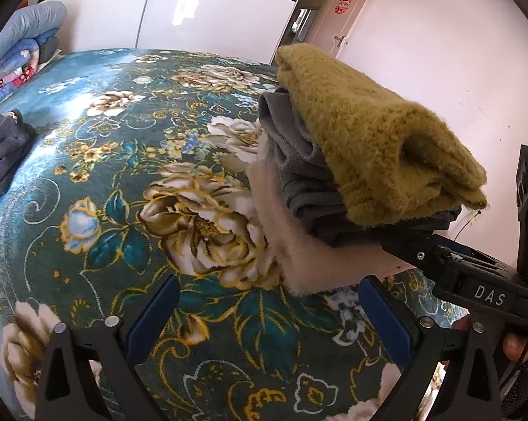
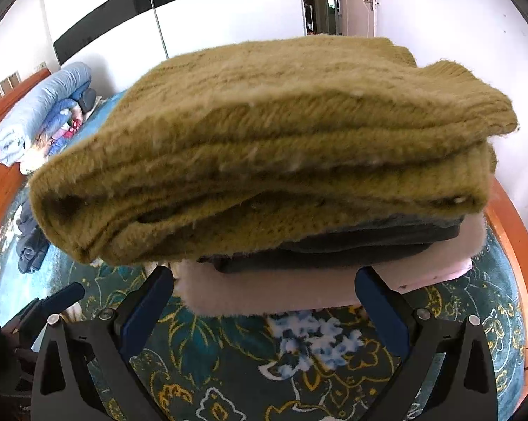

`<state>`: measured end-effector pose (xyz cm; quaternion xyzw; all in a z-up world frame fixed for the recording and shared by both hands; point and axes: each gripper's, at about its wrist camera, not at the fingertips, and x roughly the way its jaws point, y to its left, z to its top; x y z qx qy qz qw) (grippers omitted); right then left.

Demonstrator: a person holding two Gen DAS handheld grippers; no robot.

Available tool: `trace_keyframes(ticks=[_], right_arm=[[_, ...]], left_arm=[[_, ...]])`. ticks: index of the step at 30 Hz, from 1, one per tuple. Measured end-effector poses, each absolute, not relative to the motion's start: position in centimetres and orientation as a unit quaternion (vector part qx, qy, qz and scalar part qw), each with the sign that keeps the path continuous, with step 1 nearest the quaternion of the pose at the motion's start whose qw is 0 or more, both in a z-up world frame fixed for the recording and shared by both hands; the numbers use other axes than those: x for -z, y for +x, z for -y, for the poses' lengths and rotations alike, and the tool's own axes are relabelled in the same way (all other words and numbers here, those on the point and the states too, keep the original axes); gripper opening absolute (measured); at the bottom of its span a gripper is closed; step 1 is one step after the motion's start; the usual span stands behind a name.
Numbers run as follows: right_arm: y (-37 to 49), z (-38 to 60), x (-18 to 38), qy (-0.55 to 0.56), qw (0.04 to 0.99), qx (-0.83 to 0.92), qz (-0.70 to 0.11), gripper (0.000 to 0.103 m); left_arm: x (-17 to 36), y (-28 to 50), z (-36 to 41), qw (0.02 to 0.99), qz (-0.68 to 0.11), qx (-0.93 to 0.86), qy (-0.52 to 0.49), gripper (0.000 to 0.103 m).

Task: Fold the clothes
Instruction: 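Hold the clothes stack up on both open grippers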

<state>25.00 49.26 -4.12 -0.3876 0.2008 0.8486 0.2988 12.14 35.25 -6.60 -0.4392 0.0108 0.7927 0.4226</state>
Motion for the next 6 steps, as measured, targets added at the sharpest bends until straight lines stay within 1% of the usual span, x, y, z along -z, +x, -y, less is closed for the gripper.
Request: trace_keyframes(ticks=[6], right_arm=[[24.27, -49.02, 4.18, -0.397, 0.301, -0.845, -0.196, 0.103]], left_arm=[[6.71, 11.70, -34.61, 0.429, 0.015, -0.794, -0.431, 0.103]])
